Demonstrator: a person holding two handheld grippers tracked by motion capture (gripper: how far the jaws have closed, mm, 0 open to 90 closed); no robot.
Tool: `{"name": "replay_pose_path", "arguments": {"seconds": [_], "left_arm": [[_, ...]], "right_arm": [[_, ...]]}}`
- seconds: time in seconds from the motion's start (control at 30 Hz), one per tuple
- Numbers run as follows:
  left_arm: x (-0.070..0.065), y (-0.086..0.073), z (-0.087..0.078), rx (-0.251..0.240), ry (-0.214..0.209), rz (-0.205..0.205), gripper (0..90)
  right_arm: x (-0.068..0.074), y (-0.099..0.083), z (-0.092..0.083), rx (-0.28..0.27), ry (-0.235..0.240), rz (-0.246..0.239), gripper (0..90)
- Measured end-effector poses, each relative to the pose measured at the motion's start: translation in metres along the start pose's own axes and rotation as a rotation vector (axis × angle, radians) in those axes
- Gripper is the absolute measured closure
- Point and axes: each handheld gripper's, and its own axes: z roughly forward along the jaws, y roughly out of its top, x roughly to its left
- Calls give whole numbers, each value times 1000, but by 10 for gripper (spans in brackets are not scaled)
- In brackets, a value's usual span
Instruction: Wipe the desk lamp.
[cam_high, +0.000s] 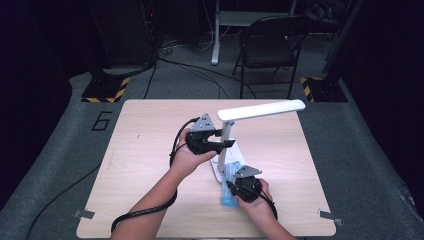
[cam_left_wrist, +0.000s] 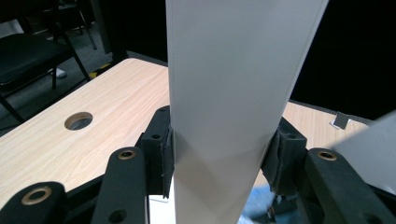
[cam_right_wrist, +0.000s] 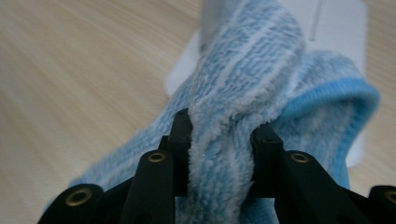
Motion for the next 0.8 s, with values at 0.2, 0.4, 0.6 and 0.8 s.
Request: {"name": "replay_pose_path", "arguments": {"seconds": [0.2, 0.4, 0.6, 0.8], "left_arm": [[1, 0, -1, -1, -12, -5, 521], [3, -2, -2, -8, -22, -12, 520], [6, -3, -4, -8, -21, -5, 520], [6, -2, -3, -5, -10, -9, 522]], "right_arm": [[-3, -4, 2, -4, 80, 52, 669], [-2, -5, 4, -22, 13, -47, 676], [-9, -3, 3, -6, -32, -44, 681], [-20, -4, 3, -8, -76, 9, 682]]}}
